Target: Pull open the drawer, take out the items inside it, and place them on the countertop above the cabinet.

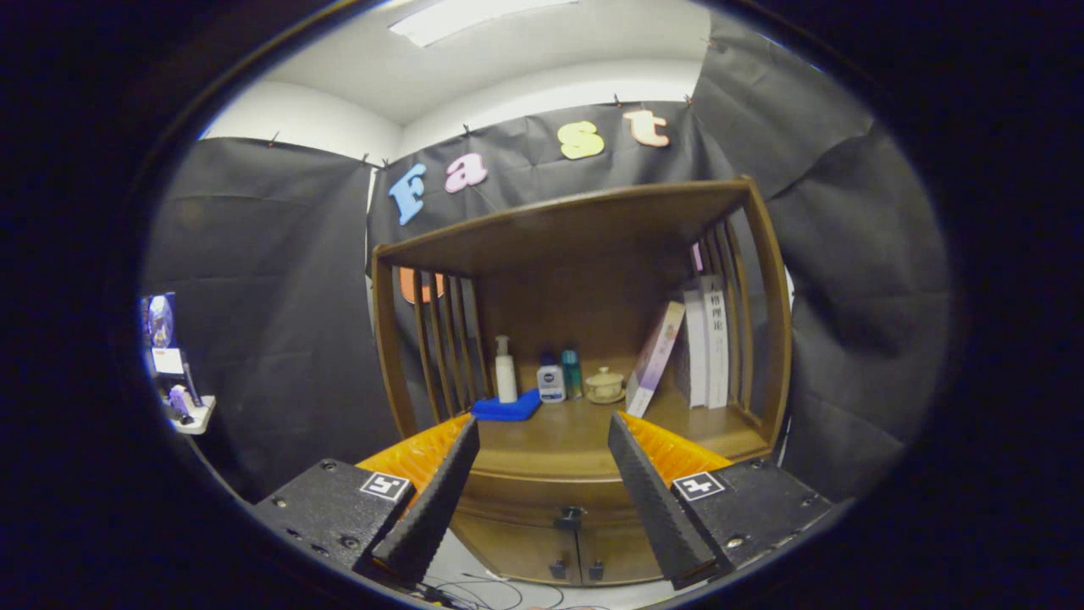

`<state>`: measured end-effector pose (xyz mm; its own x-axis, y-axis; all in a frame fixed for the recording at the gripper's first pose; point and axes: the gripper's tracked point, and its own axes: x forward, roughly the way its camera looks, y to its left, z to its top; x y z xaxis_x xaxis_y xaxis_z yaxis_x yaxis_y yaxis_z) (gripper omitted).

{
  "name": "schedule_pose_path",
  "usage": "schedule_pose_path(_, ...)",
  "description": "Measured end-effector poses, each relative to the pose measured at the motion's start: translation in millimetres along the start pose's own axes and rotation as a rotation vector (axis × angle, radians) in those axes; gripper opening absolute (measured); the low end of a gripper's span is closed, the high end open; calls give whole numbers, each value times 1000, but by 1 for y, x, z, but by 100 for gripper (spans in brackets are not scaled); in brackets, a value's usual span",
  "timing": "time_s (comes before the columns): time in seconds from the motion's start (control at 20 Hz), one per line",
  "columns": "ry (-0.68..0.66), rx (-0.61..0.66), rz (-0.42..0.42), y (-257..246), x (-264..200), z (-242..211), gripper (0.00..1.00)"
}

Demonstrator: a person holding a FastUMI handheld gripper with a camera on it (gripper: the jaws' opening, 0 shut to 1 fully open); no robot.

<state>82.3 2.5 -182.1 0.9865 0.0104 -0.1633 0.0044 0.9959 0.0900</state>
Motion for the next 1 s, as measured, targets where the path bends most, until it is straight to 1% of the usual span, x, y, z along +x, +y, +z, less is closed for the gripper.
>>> schedule_pose_path(0.15,42,13,-14,-11,26,-39,98)
schedule_pose_path(0.4,108,-73,-61,-25,59,-100,97)
schedule_pose_path(0.5,150,-87,-72,-28,71,-126,97)
schedule_pose_path(0.7,208,-84,-105,-40,94,-160,97)
schedule_pose_path(0.9,236,-122,-138,-52,112,-185,90)
schedule_pose_path(0.95,237,-134,-144,-52,114,-189,86)
schedule_pose_path(1.0,240,-150,-155,-53,117,-193,85)
